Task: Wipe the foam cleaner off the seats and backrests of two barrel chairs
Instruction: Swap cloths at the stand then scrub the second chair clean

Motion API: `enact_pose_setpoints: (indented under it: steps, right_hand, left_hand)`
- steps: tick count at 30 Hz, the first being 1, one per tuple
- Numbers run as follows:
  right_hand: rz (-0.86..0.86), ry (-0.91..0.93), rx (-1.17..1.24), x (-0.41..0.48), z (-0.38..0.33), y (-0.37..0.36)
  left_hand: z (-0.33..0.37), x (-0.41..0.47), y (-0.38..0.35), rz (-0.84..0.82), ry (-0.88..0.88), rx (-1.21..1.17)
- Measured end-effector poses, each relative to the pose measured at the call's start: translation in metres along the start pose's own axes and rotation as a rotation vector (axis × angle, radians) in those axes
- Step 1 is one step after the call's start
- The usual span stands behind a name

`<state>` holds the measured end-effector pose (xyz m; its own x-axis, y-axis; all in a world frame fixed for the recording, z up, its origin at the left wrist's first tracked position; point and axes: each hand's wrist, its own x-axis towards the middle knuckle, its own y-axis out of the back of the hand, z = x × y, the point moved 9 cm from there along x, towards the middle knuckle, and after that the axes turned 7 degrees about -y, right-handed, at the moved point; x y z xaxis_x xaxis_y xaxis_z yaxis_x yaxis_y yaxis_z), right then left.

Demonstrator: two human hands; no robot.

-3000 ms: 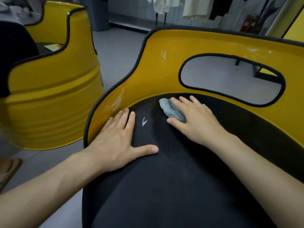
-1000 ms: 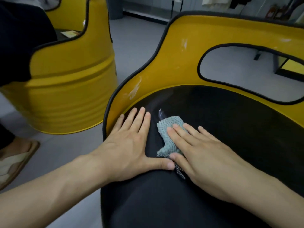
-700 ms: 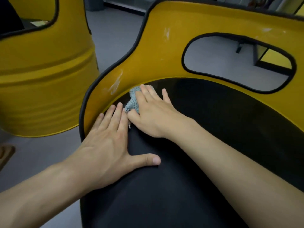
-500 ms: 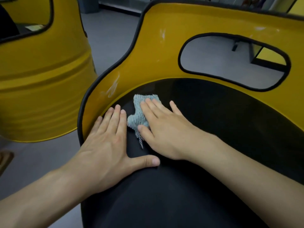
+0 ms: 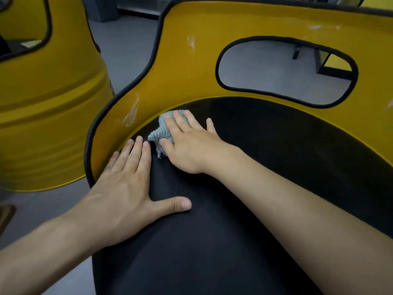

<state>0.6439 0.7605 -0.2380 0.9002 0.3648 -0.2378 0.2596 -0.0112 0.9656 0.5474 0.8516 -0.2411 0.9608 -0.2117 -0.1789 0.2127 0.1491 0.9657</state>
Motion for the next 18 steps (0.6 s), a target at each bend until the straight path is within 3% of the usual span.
enact_pose_setpoints:
  steps: [4,9,18]
  right_hand:
    - [0.006,0.076,-0.053,-0.063,0.006,-0.009]
    - [-0.125,0.073,-0.163,-0.126,0.023,-0.022]
    - [-0.037,0.003,-0.061,-0.018,0.004,-0.005]
  left_hand:
    - [-0.001,0.000,-0.001,0.002,0.002,-0.013]
    - [-0.002,0.000,-0.003,0.003,-0.008,-0.021]
    - [-0.003,0.001,-0.005,-0.010,-0.010,0.028]
